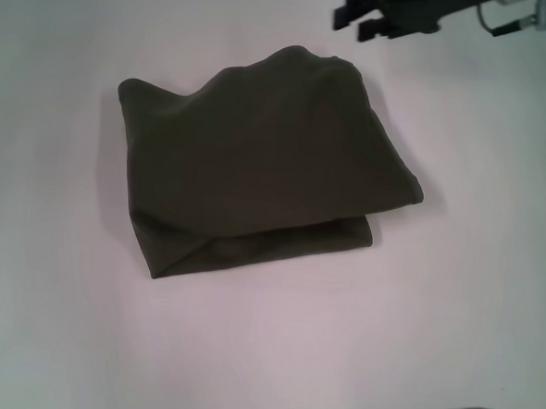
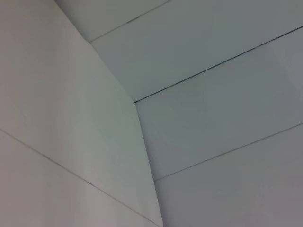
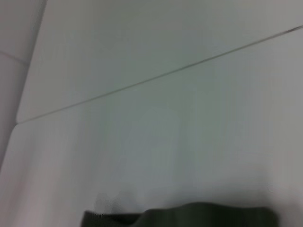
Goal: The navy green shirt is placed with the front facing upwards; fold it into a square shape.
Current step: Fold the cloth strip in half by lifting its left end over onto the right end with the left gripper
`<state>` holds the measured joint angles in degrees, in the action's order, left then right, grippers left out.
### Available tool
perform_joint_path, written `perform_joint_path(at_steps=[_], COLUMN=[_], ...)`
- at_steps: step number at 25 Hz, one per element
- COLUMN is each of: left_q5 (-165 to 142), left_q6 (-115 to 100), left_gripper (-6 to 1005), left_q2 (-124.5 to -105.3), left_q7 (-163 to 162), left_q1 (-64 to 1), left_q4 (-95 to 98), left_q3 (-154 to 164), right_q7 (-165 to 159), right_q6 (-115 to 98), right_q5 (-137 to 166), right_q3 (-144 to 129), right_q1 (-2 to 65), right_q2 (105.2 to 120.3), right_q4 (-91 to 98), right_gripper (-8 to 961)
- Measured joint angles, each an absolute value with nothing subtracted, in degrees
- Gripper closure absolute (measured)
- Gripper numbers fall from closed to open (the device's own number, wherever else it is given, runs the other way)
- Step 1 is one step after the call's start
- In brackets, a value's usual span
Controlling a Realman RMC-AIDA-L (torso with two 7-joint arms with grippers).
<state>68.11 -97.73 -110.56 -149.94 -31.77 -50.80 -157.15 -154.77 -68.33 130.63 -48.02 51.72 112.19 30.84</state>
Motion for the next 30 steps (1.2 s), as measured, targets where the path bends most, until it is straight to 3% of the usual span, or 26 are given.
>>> perform_joint_path(at_steps=[9, 19, 25, 30], left_q5=[67.3, 66.6, 66.6, 66.6], left_q6=[-99.1, -98.7, -98.4, -97.9], left_gripper=[309, 308, 308, 309], left_q2=[-109.17, -108.62, -108.62, -108.62], left_q7=[-150.9, -151.4, -151.4, -151.4], left_q1=[-31.8, -31.6, -31.6, -31.8], left_q4=[-50.8, -50.7, -50.7, -50.6], left_q3=[-152.8, -151.0, -151.2, -151.1], right_q7=[-152.8, -141.9, -142.4, -142.7], right_q6=[-74.4, -91.4, -96.5, -99.0], right_q5=[130.8, 125.3, 126.0, 126.3], right_q3=[-52.5, -50.1, -49.7, -48.2], right_q1=[54.5, 46.4, 42.4, 39.0], right_q2=[113.57, 112.85, 110.39, 108.71], right_q4=[32.3, 38.8, 38.1, 38.0], right_gripper=[492, 471, 242, 225])
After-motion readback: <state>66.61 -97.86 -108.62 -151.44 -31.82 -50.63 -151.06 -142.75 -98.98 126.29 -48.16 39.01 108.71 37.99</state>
